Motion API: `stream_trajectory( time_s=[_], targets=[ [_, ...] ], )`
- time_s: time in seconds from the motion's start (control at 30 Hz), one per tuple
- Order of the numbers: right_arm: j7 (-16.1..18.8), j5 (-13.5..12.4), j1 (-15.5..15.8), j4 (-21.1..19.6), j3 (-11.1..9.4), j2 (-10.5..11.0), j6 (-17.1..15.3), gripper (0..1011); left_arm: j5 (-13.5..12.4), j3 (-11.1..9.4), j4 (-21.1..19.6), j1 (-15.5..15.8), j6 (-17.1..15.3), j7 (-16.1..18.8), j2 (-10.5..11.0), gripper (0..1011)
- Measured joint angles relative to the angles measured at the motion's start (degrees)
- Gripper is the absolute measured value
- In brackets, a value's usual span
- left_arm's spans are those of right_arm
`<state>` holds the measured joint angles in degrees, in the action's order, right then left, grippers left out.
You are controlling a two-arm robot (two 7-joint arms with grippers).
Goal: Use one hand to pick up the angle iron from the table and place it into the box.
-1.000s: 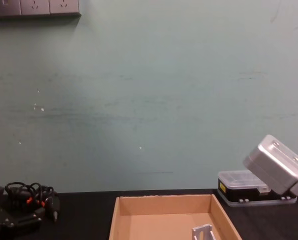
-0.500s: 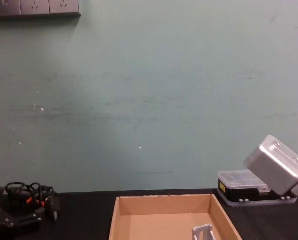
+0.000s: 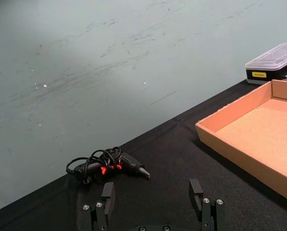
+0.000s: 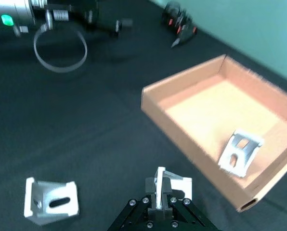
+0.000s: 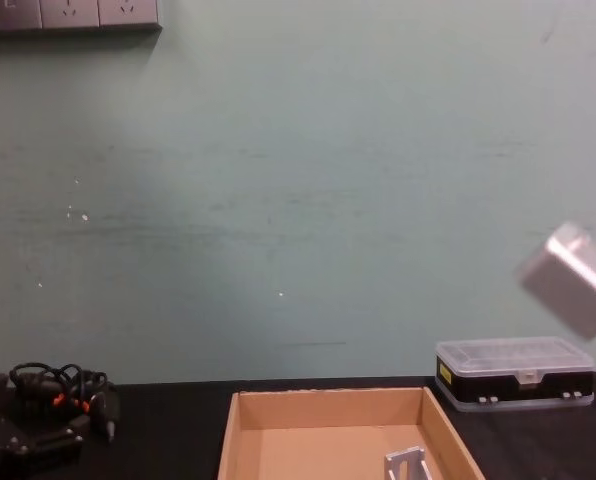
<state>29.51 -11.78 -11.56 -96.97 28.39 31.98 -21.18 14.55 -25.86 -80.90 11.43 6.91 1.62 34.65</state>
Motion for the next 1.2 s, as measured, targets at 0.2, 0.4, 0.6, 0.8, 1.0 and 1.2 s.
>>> stream_trajectory(
  time_s=[0.2, 0.4, 0.6, 0.8, 1.0, 1.2],
  targets=[
    [-1.3, -2.0, 0.9, -3.4, -2.6, 0.3, 0.9, 78, 0.0, 0.0, 0.0, 0.0, 0.0, 0.0, 0.0, 1011],
    [-3.1, -3.5, -0.2, -4.9, -4.1, -1.0, 1.3, 78, 0.0, 0.0, 0.0, 0.0, 0.0, 0.0, 0.0, 1011],
    [-4.2, -3.6, -3.2, -4.0, -3.5, -3.4, 1.5, 78, 0.0, 0.0, 0.0, 0.0, 0.0, 0.0, 0.0, 1011],
    [-4.7, -2.3, -6.8, -0.8, -1.4, -5.7, 1.3, 78, 0.0, 0.0, 0.0, 0.0, 0.0, 0.0, 0.0, 1011],
    [-5.0, -0.5, -10.1, 4.1, 0.5, -8.3, 1.1, 78, 0.0, 0.0, 0.0, 0.0, 0.0, 0.0, 0.0, 1011],
    [-5.1, 0.9, -12.9, 9.9, 1.9, -10.9, 1.1, 78, 0.0, 0.0, 0.0, 0.0, 0.0, 0.0, 0.0, 1011]
  ],
)
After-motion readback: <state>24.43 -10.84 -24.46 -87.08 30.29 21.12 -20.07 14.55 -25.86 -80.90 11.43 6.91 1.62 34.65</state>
